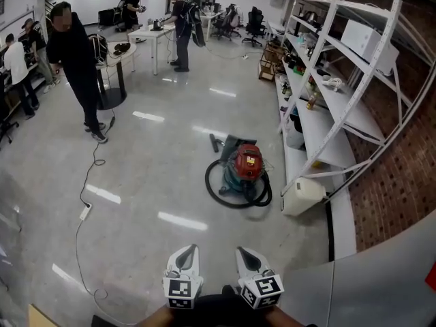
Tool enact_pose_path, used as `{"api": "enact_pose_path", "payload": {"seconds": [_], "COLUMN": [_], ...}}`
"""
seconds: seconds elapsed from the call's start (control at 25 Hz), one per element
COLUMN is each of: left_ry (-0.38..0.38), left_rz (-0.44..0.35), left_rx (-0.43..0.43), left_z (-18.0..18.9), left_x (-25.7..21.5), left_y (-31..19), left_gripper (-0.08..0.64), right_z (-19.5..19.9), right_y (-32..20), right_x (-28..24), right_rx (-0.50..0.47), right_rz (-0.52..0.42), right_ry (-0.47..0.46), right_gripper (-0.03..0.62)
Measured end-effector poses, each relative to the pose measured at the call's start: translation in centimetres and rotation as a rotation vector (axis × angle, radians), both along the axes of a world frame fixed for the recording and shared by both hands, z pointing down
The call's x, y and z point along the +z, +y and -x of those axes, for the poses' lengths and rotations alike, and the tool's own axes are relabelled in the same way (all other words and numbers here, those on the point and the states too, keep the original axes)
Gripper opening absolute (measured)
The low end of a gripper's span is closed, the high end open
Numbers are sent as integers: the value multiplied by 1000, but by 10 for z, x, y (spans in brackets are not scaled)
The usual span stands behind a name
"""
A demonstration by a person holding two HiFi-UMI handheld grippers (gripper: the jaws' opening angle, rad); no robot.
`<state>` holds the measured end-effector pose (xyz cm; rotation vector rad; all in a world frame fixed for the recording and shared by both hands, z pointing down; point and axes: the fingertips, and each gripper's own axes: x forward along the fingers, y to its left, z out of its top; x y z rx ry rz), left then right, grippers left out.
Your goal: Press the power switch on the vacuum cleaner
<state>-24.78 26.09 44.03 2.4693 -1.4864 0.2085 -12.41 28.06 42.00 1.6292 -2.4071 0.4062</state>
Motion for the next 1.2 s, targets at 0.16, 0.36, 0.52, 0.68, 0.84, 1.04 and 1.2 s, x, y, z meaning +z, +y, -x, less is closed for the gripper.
{"api": "enact_pose_path", "payload": {"seconds": [0.16, 0.36, 0.52, 0.68, 0.84, 1.04, 1.2], "left_ry": [8, 27, 13, -8, -30, -43, -53], "left_rz": [7, 17, 26, 27, 34, 24, 32], "left_rx": [-9, -15, -22, -41, -66, -77, -70], "left_z": [11, 18, 20, 15, 3, -33, -67], "left_x": [2, 6, 10, 11, 10, 6, 6], "left_y": [0, -3, -10, -23, -43, -76, -104], "left_gripper": [15, 15, 15, 15, 15, 15, 15], "right_z": [13, 21, 20, 11, -5, -37, -67], "right_y": [1, 0, -10, -27, -54, -90, -118], "right_x": [-3, 1, 7, 12, 16, 13, 12], "right_rx": [-6, -11, -9, -21, -35, -57, -65], "right_rz": [1, 13, 23, 24, 25, 8, -14], "right_ry": [20, 24, 5, -12, -29, -34, -14], "right_gripper": [-8, -8, -8, -8, -8, -8, -8]}}
